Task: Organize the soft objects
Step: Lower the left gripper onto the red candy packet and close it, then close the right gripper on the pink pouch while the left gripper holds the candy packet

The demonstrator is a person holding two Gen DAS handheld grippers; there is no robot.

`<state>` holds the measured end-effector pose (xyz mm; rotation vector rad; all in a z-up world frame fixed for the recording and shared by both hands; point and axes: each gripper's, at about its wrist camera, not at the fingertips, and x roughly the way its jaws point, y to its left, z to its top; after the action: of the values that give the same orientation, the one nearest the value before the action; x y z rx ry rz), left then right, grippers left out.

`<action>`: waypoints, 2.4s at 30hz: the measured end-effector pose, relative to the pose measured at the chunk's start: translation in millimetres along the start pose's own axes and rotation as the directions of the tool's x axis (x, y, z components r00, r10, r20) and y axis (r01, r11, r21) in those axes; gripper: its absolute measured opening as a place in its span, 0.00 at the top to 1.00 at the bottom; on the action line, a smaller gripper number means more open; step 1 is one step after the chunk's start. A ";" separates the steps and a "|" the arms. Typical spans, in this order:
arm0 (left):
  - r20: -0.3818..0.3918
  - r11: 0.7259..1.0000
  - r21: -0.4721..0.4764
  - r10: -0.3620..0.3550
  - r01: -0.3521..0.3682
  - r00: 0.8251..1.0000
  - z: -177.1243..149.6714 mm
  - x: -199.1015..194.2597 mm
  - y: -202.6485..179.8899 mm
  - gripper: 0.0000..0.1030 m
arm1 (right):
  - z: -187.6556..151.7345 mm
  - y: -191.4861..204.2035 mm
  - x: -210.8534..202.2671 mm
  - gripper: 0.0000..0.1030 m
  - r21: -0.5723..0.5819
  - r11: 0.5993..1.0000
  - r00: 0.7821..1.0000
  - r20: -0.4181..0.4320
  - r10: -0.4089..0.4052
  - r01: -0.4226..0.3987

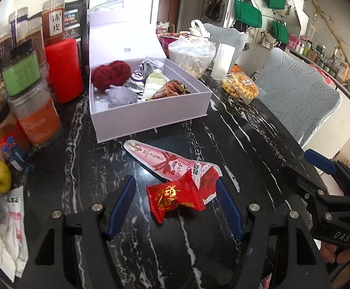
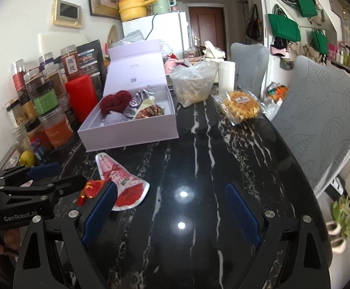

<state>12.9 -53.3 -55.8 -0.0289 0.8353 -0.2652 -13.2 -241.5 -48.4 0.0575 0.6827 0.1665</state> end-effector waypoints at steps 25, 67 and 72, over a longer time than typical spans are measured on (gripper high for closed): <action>-0.110 0.990 -0.114 0.076 -0.088 0.991 -18.9 59.2 -2.5 0.35 | -3.4 -12.2 29.8 0.10 0.039 0.999 0.999 -0.053 -0.012 0.014; -0.068 0.953 -0.264 0.137 -0.150 0.988 -25.0 19.8 87.0 0.49 | 5.5 86.7 127.2 0.53 -0.298 0.933 0.954 -0.277 0.119 -0.203; -0.062 0.951 -0.273 0.131 -0.143 0.989 -25.4 18.1 88.0 0.49 | 8.2 76.3 126.5 0.71 -0.231 0.950 0.948 -0.286 0.141 -0.211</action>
<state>25.3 29.3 -97.4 -0.2277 0.9089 -0.0158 78.2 -144.6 -112.6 -0.1579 0.9200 0.4427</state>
